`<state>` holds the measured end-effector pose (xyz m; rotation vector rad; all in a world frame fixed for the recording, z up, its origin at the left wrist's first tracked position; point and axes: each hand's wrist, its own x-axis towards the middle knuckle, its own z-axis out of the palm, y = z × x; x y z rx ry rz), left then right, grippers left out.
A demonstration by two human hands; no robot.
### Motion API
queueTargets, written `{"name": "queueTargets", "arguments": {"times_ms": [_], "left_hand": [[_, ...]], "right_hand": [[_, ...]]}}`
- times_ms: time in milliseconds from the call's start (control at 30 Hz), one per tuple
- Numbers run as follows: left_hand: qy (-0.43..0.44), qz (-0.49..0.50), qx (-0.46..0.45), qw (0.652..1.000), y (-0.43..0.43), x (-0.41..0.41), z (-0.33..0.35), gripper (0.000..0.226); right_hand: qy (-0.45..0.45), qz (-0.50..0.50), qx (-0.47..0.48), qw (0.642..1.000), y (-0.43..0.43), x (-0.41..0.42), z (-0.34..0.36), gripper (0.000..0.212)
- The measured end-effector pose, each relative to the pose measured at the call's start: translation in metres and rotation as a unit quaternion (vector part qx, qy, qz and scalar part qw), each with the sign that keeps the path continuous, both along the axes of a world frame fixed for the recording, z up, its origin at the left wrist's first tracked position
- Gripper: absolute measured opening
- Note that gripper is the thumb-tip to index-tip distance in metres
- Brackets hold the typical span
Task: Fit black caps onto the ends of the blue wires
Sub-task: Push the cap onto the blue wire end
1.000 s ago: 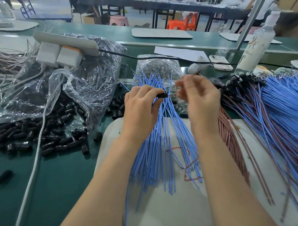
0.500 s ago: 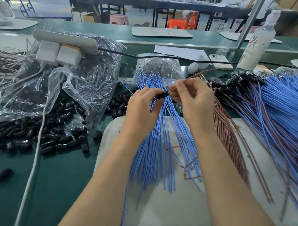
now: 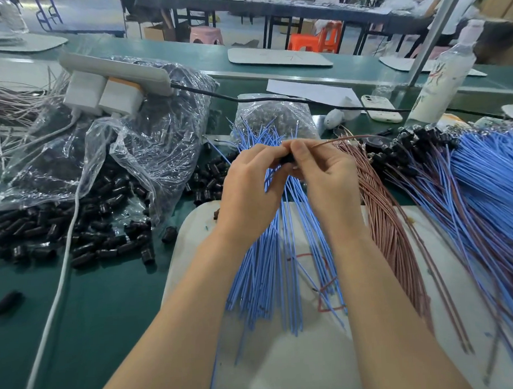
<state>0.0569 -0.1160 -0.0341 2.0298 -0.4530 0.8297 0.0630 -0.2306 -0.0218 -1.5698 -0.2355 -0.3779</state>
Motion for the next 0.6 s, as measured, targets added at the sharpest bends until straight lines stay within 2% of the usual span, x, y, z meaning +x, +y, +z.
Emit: {"name": "queueTargets", "arguments": {"times_ms": [67, 133, 167, 200, 267, 300, 367, 400, 433, 500, 533, 600], "left_hand": [[0.013, -0.007, -0.036, 0.999, -0.001, -0.002, 0.003, 0.020], [0.067, -0.039, -0.150, 0.986, 0.001, -0.002, 0.008, 0.016], [0.106, -0.055, -0.230, 0.966, 0.002, -0.002, 0.011, 0.014], [0.147, -0.069, -0.315, 0.935, 0.005, -0.001, 0.014, 0.011], [0.234, -0.107, -0.465, 0.847, 0.010, 0.002, 0.016, 0.009], [0.272, -0.126, -0.517, 0.802, 0.013, 0.004, 0.015, 0.011], [0.329, -0.137, -0.553, 0.753, 0.016, 0.008, 0.012, 0.015], [0.349, -0.130, -0.563, 0.737, 0.018, 0.010, 0.010, 0.019], [0.365, -0.118, -0.582, 0.717, 0.020, 0.012, 0.008, 0.022], [0.372, -0.097, -0.638, 0.667, 0.026, 0.015, 0.006, 0.023], [0.367, -0.094, -0.658, 0.651, 0.029, 0.016, 0.005, 0.022], [0.357, -0.095, -0.670, 0.644, 0.031, 0.016, 0.003, 0.018]], "right_hand": [[0.032, 0.036, 0.015, 0.999, 0.005, -0.001, 0.000, 0.015], [0.059, 0.086, 0.023, 0.994, 0.006, -0.002, 0.000, 0.033], [0.058, 0.096, -0.004, 0.994, 0.008, -0.004, 0.000, 0.037], [0.045, 0.091, -0.053, 0.993, 0.010, -0.006, 0.001, 0.033], [0.001, 0.063, -0.148, 0.987, 0.016, -0.011, 0.003, 0.021], [-0.013, 0.059, -0.179, 0.982, 0.018, -0.015, 0.006, 0.019], [-0.004, 0.127, -0.220, 0.967, 0.018, -0.023, 0.016, 0.014], [0.020, 0.204, -0.238, 0.949, 0.017, -0.028, 0.022, 0.011], [0.053, 0.304, -0.258, 0.916, 0.016, -0.035, 0.027, 0.008], [0.114, 0.495, -0.284, 0.813, 0.017, -0.050, 0.036, 0.007], [0.131, 0.564, -0.283, 0.765, 0.018, -0.056, 0.040, 0.007], [0.144, 0.640, -0.268, 0.705, 0.020, -0.063, 0.046, 0.008]]}}
